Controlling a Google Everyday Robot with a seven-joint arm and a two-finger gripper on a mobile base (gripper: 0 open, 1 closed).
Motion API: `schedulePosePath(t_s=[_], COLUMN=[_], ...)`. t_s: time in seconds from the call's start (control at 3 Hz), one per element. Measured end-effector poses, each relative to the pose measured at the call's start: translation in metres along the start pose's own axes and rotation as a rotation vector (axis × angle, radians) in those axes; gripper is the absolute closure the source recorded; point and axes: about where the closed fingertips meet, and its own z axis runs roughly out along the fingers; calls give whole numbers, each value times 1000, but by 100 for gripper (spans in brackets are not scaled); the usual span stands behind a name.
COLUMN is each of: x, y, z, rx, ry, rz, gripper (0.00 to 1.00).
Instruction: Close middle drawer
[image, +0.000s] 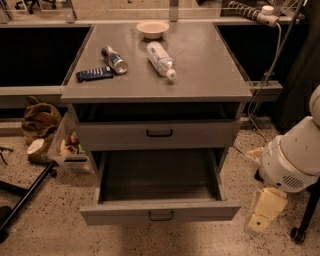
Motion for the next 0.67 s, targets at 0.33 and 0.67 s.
schedulePosePath(t_s=[0.33,0.67], x=[7,38], y=[3,7], z=[18,71], rx=[-20,-56], ry=[0,22], rz=[5,62], gripper=[0,0])
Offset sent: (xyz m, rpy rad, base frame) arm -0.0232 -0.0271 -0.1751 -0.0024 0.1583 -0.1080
